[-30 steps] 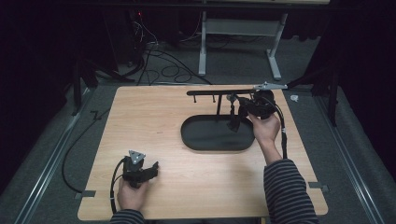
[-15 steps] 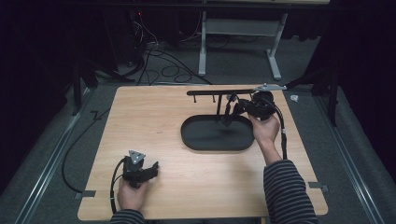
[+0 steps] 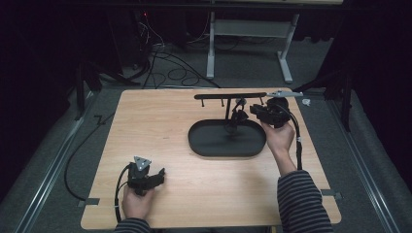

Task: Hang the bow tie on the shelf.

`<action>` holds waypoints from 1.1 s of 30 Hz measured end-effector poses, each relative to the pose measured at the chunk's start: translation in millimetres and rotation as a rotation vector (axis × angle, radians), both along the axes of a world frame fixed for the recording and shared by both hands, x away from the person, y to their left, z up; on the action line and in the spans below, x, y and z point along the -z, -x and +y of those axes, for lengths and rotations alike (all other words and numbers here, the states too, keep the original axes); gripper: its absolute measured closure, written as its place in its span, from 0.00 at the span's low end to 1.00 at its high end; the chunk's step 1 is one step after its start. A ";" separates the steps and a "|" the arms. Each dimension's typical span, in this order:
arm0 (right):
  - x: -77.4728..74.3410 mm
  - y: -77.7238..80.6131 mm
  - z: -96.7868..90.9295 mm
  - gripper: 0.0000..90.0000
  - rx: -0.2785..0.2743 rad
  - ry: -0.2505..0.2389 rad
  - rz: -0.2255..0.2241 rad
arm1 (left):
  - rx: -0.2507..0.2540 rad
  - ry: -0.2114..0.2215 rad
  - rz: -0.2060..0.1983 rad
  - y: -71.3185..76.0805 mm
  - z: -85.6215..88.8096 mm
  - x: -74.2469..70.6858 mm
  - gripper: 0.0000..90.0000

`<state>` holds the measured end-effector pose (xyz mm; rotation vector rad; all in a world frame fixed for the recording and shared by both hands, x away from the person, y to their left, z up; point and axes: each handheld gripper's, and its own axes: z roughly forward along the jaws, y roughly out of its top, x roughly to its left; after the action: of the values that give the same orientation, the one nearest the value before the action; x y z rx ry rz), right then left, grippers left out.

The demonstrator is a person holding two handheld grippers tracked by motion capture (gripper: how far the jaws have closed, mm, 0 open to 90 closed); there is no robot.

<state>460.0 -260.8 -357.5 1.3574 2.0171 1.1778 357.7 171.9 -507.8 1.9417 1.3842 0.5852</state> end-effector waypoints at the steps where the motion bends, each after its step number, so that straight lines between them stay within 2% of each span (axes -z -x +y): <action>1: -1.3 3.2 -2.2 0.86 0.000 -0.005 -0.008 | 0.000 0.000 0.000 0.0 0.0 0.0 0.27; 8: -5.0 15.9 -11.3 0.84 -0.004 -0.007 -0.027 | 0.004 -0.001 -0.002 1.6 0.2 0.2 0.27; 21: -8.0 35.8 -32.9 0.78 0.002 -0.033 -0.033 | 0.010 -0.005 0.000 1.9 0.4 0.0 0.27; 33: -4.9 53.2 -46.6 0.77 0.002 -0.065 -0.046 | 0.009 -0.005 0.000 1.9 0.4 0.0 0.27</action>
<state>406.8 -307.4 -352.6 1.3501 1.9607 1.2728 355.8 172.3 -507.8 1.9509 1.3738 0.5850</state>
